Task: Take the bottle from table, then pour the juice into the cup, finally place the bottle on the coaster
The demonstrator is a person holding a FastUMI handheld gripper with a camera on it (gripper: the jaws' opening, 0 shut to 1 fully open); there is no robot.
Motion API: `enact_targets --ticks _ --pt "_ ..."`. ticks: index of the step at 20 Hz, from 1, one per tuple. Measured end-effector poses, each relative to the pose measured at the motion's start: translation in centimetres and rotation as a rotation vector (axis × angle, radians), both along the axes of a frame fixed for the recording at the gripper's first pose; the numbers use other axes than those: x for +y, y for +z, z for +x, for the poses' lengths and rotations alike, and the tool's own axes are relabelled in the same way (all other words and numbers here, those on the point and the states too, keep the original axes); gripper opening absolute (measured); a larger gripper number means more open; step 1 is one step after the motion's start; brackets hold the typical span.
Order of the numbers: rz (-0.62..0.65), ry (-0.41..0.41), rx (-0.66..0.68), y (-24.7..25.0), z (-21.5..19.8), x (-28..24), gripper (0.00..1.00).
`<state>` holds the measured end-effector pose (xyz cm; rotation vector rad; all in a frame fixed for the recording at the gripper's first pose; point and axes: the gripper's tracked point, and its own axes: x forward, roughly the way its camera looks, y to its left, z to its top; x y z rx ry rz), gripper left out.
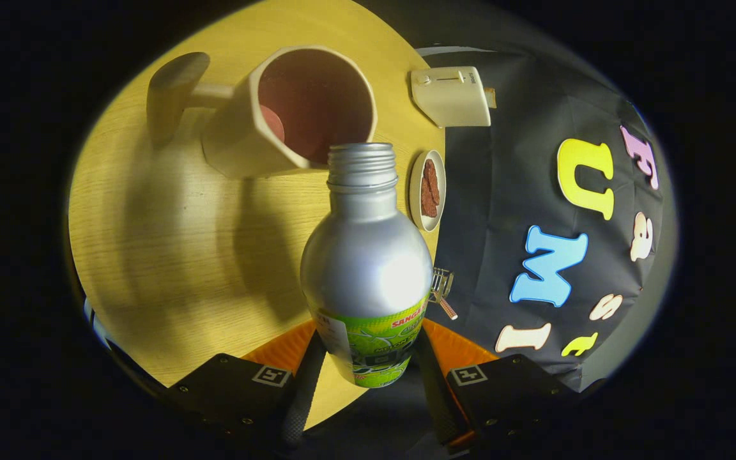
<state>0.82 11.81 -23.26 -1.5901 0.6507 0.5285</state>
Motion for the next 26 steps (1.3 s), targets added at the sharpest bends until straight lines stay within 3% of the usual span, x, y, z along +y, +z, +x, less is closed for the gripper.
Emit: enact_targets --ticks 26 --pt "-0.212 0.083 -0.006 2.0 1.5 0.0 0.75"
